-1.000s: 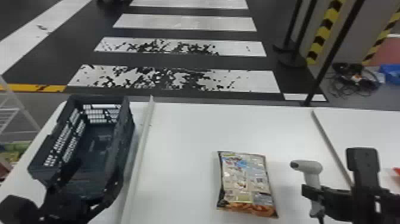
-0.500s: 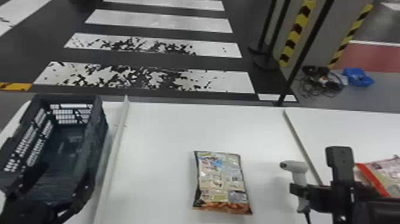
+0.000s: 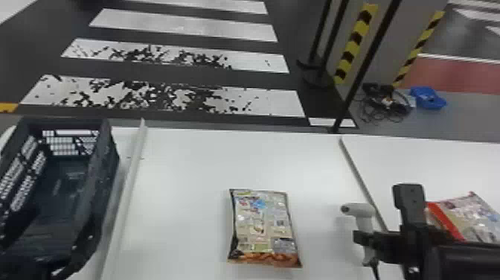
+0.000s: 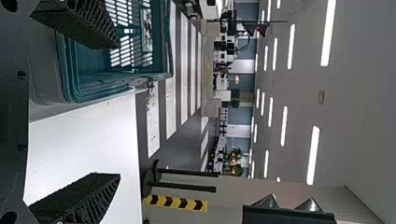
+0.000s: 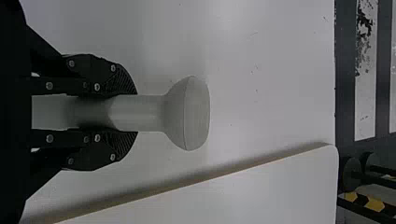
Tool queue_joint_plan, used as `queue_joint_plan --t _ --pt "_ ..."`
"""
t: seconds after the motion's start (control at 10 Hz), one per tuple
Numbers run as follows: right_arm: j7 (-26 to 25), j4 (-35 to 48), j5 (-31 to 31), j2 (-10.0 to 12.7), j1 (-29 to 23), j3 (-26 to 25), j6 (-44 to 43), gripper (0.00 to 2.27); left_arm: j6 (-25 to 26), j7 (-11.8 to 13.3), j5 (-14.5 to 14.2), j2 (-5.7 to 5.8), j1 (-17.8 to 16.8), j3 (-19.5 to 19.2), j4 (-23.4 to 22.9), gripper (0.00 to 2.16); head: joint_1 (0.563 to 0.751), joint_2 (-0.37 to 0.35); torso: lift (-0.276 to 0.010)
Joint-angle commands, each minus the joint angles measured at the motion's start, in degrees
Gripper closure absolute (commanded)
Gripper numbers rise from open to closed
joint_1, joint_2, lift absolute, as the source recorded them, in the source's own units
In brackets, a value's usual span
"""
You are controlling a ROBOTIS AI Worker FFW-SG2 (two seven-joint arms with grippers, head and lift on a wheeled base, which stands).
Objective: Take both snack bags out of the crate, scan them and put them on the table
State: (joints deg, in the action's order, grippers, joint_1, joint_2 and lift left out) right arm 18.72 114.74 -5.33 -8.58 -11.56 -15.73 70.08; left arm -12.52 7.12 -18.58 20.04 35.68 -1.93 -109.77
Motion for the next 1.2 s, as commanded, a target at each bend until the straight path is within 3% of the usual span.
queue_joint_plan --t 0.0,1.0,1.1 --pt "0.0 -0.9 0.1 0.1 0.0 0.1 -0.7 2.25 0.0 0.0 -0.1 0.0 0.0 0.0 0.0 0.0 0.695 -0.164 -0.092" --pt "-0.3 -3.1 -0.7 0.1 0.5 0.7 -2.1 2.23 0.0 0.0 0.0 0.0 0.1 0.0 0.0 0.0 0.695 -0.164 -0.092" --pt "-0.5 -3.2 -0.7 0.1 0.5 0.7 -2.1 2.05 0.0 0.0 0.0 0.0 0.1 0.0 0.0 0.0 0.695 -0.164 -0.092"
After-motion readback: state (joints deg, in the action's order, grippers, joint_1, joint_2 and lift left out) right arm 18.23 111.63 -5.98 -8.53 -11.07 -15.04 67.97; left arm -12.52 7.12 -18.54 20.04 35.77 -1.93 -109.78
